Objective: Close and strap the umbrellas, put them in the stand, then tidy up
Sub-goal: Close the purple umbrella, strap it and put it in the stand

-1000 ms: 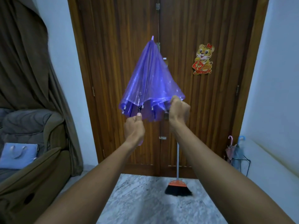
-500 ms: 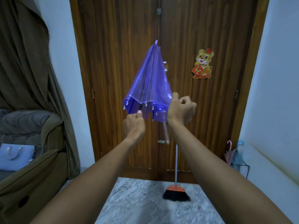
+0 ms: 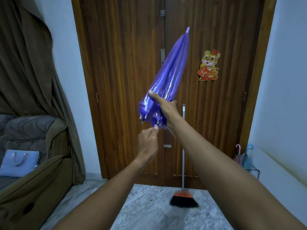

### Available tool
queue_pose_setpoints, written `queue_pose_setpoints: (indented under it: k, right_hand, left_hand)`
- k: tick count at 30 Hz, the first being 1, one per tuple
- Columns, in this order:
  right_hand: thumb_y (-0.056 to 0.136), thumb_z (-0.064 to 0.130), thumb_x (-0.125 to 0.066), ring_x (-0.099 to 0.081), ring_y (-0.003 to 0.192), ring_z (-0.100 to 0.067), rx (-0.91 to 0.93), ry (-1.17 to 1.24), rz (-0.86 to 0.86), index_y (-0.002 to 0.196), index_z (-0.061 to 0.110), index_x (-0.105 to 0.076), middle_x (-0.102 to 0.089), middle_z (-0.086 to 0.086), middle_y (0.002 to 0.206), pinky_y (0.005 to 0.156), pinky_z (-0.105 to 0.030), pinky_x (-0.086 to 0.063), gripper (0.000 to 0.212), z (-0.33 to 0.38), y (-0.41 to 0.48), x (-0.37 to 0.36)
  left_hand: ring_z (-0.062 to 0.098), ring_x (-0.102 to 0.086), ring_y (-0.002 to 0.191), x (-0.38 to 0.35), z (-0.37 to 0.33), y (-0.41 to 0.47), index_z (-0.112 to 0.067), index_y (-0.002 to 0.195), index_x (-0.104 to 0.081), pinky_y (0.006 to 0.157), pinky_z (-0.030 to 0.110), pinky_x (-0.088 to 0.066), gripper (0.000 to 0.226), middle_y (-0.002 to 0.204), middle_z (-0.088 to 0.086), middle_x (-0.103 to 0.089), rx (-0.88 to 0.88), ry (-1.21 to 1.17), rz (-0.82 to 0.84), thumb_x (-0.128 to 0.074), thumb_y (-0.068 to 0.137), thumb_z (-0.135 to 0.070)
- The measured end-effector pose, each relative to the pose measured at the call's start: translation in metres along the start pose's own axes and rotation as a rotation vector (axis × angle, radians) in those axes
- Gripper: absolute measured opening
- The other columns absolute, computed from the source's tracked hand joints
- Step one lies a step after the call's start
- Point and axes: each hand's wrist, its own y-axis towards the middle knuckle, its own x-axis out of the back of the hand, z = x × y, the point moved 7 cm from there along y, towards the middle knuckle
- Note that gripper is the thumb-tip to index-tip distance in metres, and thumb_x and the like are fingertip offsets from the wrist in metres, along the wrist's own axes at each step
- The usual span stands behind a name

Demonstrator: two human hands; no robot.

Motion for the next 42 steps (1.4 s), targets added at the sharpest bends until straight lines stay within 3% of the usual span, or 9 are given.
queue_pose_setpoints:
  k: [4, 8, 12, 19, 23, 25, 28, 33, 42]
  right_hand:
    - [0.044, 0.036, -0.083, -0.074, 0.086, -0.023, 0.117, -0.004, -0.177, 0.105, 0.026, -0.054, -0.072, 0.003, 0.100, 0.080, -0.045, -0.062, 0.068, -0.008, 0.014, 0.009]
    - [0.067, 0.025, -0.072, -0.071, 0.088, -0.021, 0.197, -0.101, -0.177, 0.109, 0.029, -0.051, -0.068, 0.004, 0.102, 0.082, -0.045, -0.061, 0.048, -0.008, 0.005, 0.016]
    - [0.078, 0.028, -0.073, -0.067, 0.097, -0.022, 0.254, -0.314, -0.199, 0.124, 0.025, -0.047, -0.064, 0.002, 0.113, 0.085, -0.046, -0.060, 0.053, -0.020, -0.001, 0.025]
    - [0.073, 0.030, -0.072, -0.069, 0.096, -0.025, 0.450, -0.631, 0.024, 0.129, 0.029, -0.042, -0.064, 0.001, 0.112, 0.073, -0.045, -0.061, 0.064, -0.056, -0.035, -0.009]
    - [0.071, 0.032, -0.079, -0.046, 0.131, -0.025, 0.312, -0.827, 0.498, 0.159, 0.033, -0.009, -0.038, -0.006, 0.144, 0.102, -0.047, -0.050, 0.113, -0.082, -0.047, -0.029]
    - [0.082, 0.024, -0.078, -0.042, 0.137, -0.020, 0.246, -0.834, 0.667, 0.161, 0.029, -0.015, -0.034, -0.005, 0.155, 0.111, -0.043, -0.043, 0.101, -0.079, -0.051, -0.023]
    - [0.089, 0.013, -0.070, -0.059, 0.123, -0.012, 0.311, -0.735, 0.491, 0.129, 0.028, -0.067, -0.063, 0.004, 0.134, 0.101, -0.040, -0.053, 0.042, -0.055, -0.039, 0.000]
    - [0.091, 0.025, -0.067, -0.068, 0.091, -0.007, 0.419, -0.704, 0.039, 0.097, 0.032, -0.074, -0.071, 0.015, 0.095, 0.084, -0.043, -0.061, 0.011, -0.027, -0.014, 0.035]
    - [0.064, 0.073, -0.073, -0.044, 0.134, -0.022, 0.461, -0.746, 0.163, 0.128, 0.042, -0.064, -0.053, 0.003, 0.140, 0.112, -0.047, -0.038, 0.071, -0.046, -0.027, 0.013]
  left_hand:
    - [0.010, -0.035, 0.048, -0.004, 0.004, -0.005, -0.014, 0.058, -0.040, 0.052, 0.037, -0.029, 0.050, 0.050, -0.008, -0.044, -0.060, 0.007, 0.073, -0.041, 0.099, -0.042]
    - [0.018, -0.053, 0.051, 0.010, 0.006, -0.007, -0.014, 0.062, -0.054, 0.052, 0.038, -0.040, 0.058, 0.052, -0.001, -0.055, -0.181, 0.286, 0.043, -0.036, 0.090, -0.061]
    - [0.016, -0.058, 0.062, 0.049, 0.005, 0.008, -0.021, 0.072, -0.058, 0.057, 0.030, -0.041, 0.049, 0.066, -0.002, -0.060, -0.118, 0.221, -0.200, -0.042, 0.086, -0.065]
    - [0.022, -0.065, 0.117, 0.017, 0.023, 0.072, -0.029, 0.143, -0.041, 0.098, 0.048, -0.051, 0.112, 0.135, 0.001, -0.061, 0.411, -0.382, 0.161, -0.074, 0.052, -0.084]
    - [0.024, -0.074, 0.096, 0.029, 0.038, 0.074, -0.014, 0.123, -0.060, 0.085, 0.044, -0.061, 0.060, 0.115, 0.008, -0.073, 0.401, -0.529, -0.106, -0.084, 0.075, -0.041]
    - [0.025, -0.072, 0.099, 0.037, 0.056, 0.066, -0.014, 0.122, -0.059, 0.087, 0.042, -0.060, 0.044, 0.116, 0.009, -0.071, 0.435, -0.565, -0.184, -0.077, 0.085, -0.029]
    - [0.025, -0.069, 0.104, 0.043, 0.073, 0.060, -0.016, 0.135, -0.049, 0.091, 0.043, -0.058, 0.052, 0.122, 0.007, -0.067, 0.458, -0.581, -0.201, -0.071, 0.089, -0.028]
    - [0.027, -0.070, 0.105, 0.036, 0.074, 0.055, -0.018, 0.135, -0.049, 0.093, 0.050, -0.057, 0.051, 0.122, 0.009, -0.067, 0.481, -0.650, -0.129, -0.071, 0.090, -0.029]
    - [0.032, -0.071, 0.102, 0.001, 0.037, 0.048, -0.004, 0.123, -0.063, 0.087, 0.045, -0.058, 0.052, 0.118, 0.016, -0.071, 0.404, -0.929, 0.086, -0.057, 0.095, -0.047]
